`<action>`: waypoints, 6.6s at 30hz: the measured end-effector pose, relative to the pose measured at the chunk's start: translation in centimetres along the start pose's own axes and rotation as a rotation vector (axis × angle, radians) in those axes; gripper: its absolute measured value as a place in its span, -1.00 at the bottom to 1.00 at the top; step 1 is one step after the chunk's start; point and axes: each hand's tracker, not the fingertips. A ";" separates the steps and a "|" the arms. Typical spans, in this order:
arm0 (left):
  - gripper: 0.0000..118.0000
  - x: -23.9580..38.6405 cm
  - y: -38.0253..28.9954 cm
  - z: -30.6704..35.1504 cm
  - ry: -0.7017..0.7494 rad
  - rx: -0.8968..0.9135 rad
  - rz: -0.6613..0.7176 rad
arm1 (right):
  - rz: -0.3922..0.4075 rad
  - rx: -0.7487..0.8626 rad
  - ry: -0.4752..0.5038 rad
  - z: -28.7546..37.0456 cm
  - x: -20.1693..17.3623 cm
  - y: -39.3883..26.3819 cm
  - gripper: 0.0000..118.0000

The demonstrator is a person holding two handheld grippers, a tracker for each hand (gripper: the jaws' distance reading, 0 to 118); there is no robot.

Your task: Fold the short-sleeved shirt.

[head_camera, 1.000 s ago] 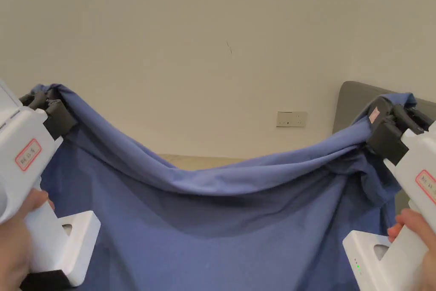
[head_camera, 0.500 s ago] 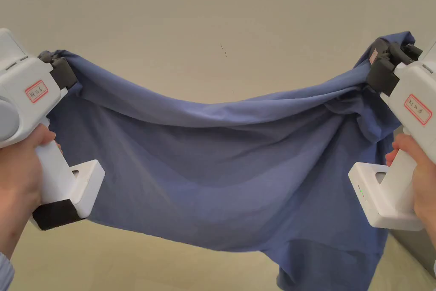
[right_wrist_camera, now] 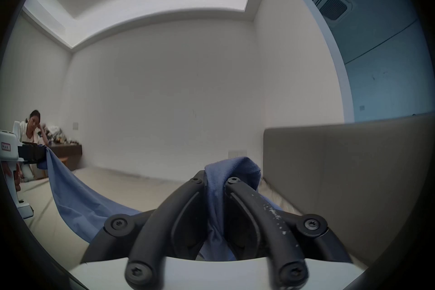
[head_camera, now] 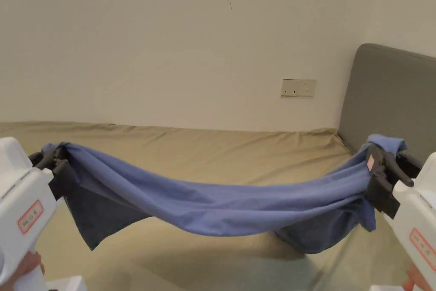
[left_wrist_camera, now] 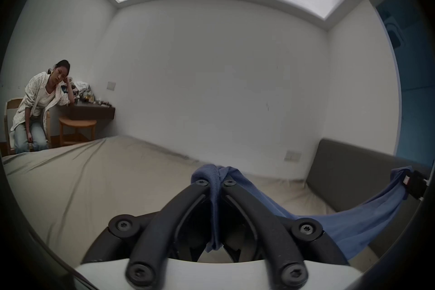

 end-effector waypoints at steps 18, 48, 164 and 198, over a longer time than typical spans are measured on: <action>-0.94 -9.2 -18.9 19.9 0.130 -0.887 -0.089 | -0.210 -0.945 -0.081 22.4 2.9 -19.1 -0.81; -1.00 -0.9 -6.6 28.4 0.001 0.194 -0.168 | 0.005 0.056 -0.042 25.5 0.0 -1.8 -0.98; -0.99 1.9 6.6 -5.2 -0.001 0.288 -0.032 | 0.187 0.249 0.024 -8.7 -0.5 8.3 -0.94; -0.99 -14.6 -23.0 20.3 0.078 -0.866 -0.158 | -0.048 -0.968 0.074 24.4 5.0 -23.1 -0.94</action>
